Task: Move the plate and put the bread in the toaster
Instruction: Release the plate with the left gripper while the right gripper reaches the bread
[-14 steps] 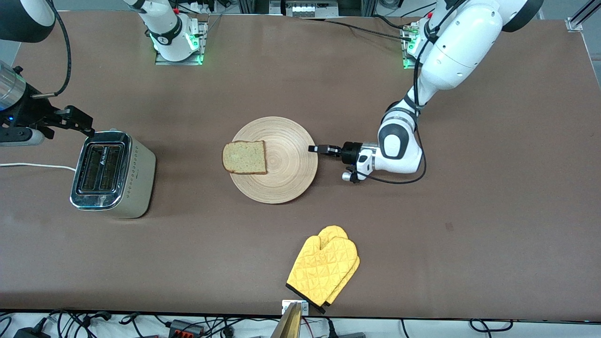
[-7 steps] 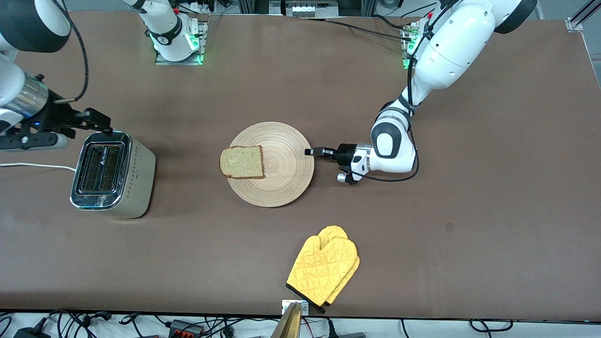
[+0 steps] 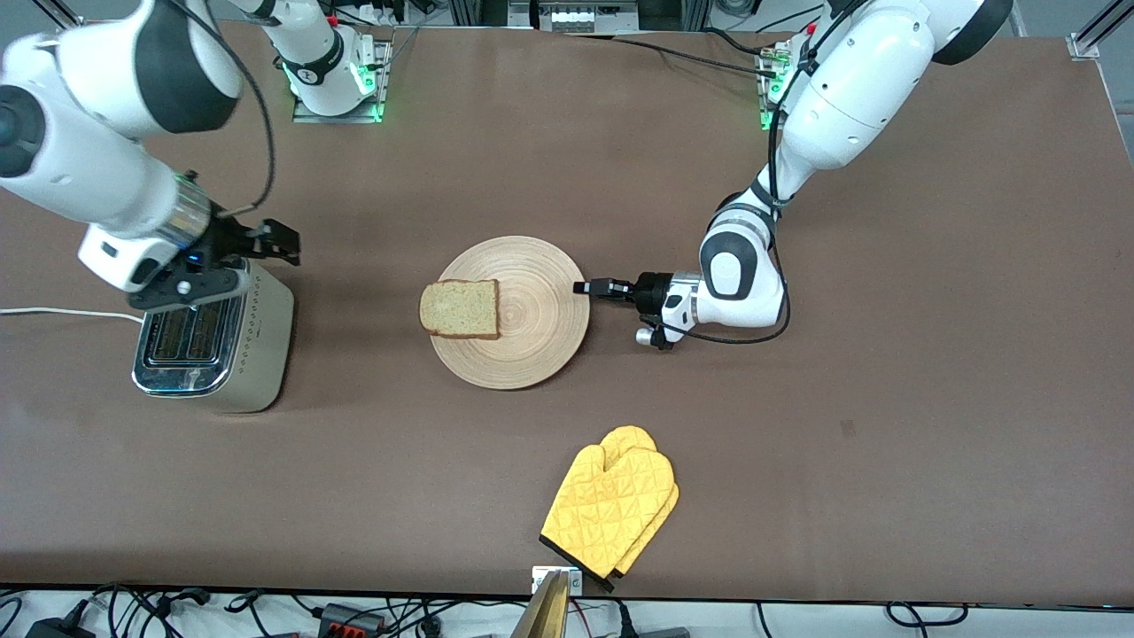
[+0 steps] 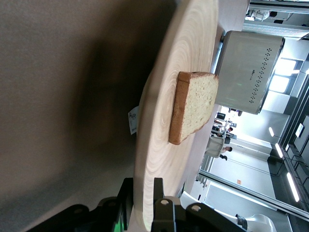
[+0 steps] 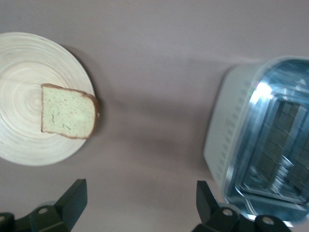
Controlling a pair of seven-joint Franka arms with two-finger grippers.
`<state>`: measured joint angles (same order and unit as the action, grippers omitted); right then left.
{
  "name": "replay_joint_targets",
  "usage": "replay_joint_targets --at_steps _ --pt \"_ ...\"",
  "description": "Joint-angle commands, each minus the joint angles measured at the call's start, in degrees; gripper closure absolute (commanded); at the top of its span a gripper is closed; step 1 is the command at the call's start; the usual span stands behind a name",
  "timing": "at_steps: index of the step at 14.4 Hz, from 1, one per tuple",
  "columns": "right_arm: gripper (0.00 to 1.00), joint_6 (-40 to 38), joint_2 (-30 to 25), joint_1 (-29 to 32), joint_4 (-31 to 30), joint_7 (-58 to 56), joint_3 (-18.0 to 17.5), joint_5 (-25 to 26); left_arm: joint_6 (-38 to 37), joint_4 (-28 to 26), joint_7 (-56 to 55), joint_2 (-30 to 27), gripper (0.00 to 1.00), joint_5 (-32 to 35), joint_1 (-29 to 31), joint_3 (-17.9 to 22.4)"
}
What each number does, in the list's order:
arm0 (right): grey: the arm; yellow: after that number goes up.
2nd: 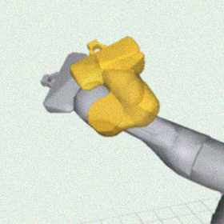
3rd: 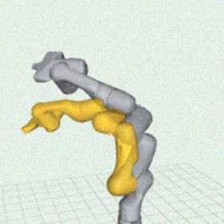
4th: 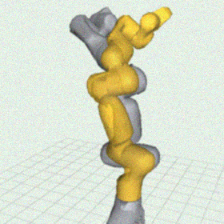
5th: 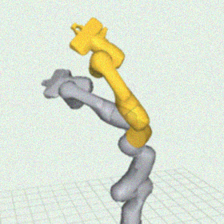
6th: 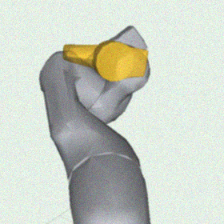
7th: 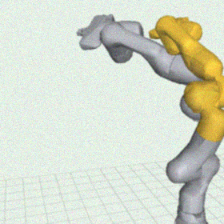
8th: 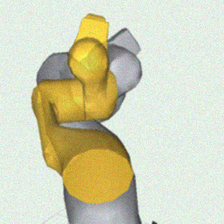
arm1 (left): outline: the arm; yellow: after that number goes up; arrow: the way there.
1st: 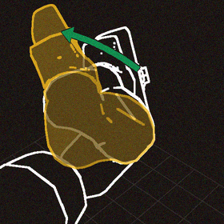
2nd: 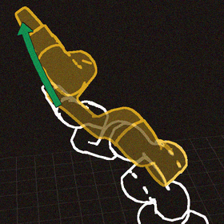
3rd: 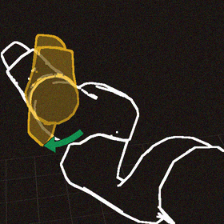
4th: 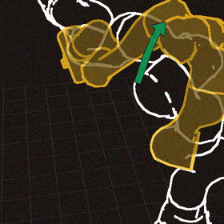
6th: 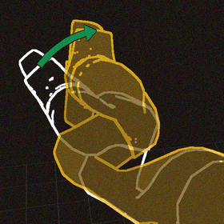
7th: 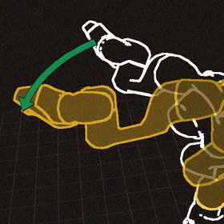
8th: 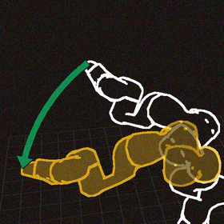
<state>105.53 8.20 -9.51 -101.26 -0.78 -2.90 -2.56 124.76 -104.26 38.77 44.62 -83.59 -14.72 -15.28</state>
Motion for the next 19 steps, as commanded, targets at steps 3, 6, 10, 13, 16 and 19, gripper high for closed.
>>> replay_joint_targets --at_steps 3,6,10,13,16,19 --pt "0.00 7.23 6.82 -6.83 0.18 10.70 0.27 -0.60 -1.10 -0.15 1.31 0.03 0.64 2.26 1.61 1.57" --pt "0.00 7.07 9.81 -7.28 -0.17 10.89 0.27 -6.99 -3.10 -1.12 0.78 -0.50 0.54 9.30 6.35 1.66" --pt "0.00 8.38 13.58 -7.45 -1.40 10.80 0.18 -8.51 -14.26 -0.95 -1.84 -2.25 0.54 20.19 15.05 1.83" --pt "0.00 9.08 17.10 -7.80 -1.31 10.63 0.18 -12.62 -21.73 -0.07 -6.59 -5.06 0.54 30.90 22.34 1.83" --pt "0.05 12.06 19.48 -9.20 -1.40 10.89 0.27 -13.17 -28.93 3.26 -16.76 -10.68 0.54 45.83 27.44 1.83" --pt "0.19 13.21 21.68 -9.39 -1.31 10.89 0.27 -13.26 -41.05 12.82 -26.53 -12.37 0.47 59.37 30.26 1.84"
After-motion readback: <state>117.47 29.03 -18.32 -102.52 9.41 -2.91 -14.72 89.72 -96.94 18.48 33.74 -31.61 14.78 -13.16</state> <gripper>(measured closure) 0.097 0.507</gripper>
